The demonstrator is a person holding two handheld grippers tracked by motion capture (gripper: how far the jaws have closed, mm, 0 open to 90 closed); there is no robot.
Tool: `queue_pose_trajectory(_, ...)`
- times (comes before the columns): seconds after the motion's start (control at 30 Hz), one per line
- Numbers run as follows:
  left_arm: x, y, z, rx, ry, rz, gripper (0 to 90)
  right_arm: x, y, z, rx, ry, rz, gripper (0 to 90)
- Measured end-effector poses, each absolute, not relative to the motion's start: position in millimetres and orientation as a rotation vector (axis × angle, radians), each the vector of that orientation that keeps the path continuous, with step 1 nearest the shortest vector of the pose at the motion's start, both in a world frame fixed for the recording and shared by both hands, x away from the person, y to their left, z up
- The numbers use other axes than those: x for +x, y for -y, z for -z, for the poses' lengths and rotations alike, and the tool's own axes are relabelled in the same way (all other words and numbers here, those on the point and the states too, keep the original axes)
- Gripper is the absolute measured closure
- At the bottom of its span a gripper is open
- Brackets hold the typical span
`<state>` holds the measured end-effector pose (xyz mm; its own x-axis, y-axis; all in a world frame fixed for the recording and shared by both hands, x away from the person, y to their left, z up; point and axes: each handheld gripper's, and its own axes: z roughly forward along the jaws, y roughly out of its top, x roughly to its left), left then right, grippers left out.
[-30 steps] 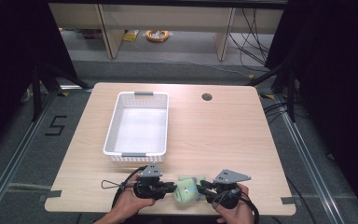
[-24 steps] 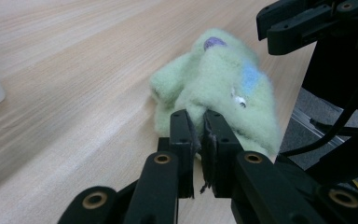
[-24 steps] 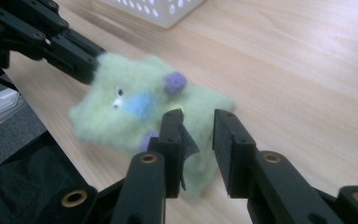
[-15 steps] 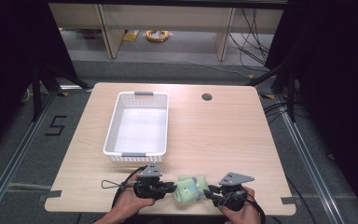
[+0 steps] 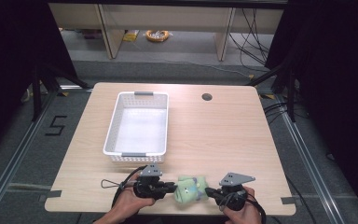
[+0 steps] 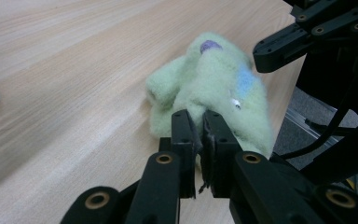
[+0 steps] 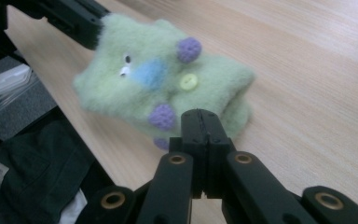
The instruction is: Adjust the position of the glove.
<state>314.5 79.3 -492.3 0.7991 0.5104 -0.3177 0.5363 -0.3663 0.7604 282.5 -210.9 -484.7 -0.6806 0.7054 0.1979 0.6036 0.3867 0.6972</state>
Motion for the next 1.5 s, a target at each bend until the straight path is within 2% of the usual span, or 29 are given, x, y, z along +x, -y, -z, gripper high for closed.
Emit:
queue_pose_trajectory(0.13, 314, -79, 493, 2.031, -0.781, 0.034, 83.8, 286, 211, 490, 1.22, -2.5, -1.137, 74.8)
queue_pose_trajectory(0.23, 314, -79, 493, 2.035, -0.779, 0.033, 83.8, 288, 206, 493, 1.227, -2.518, -1.131, 77.3)
queue_pose_trajectory(0.3, 314, -79, 493, 2.034, -0.78, 0.034, 83.9, 289, 205, 493, 1.189, -2.546, -1.098, 83.6)
queue_pose_trajectory(0.37, 314, -78, 493, 2.026, -0.781, 0.036, 84.2, 287, 204, 492, 1.206, -2.53, -1.114, 85.9)
queue_pose_trajectory(0.63, 319, -81, 484, 2.001, -0.783, 0.036, 84.3, 274, 207, 476, 1.153, -2.531, -1.174, 86.2)
queue_pose_trajectory(1.13, 322, -76, 495, 2.04, -0.793, 0.073, 83.8, 275, 216, 492, 1.207, -2.555, -1.132, 85.6)
queue_pose_trajectory(1.37, 323, -78, 499, 2.042, -0.807, 0.086, 82.4, 275, 216, 493, 1.226, -2.559, -1.136, 81.5)
queue_pose_trajectory(1.43, 323, -80, 499, 2.035, -0.815, 0.087, 79.0, 275, 218, 493, 1.229, -2.564, -1.151, 78.1)
queue_pose_trajectory(1.5, 322, -83, 498, 2.041, -0.82, 0.087, 71.9, 275, 220, 489, 1.243, -2.531, -1.175, 71.8)
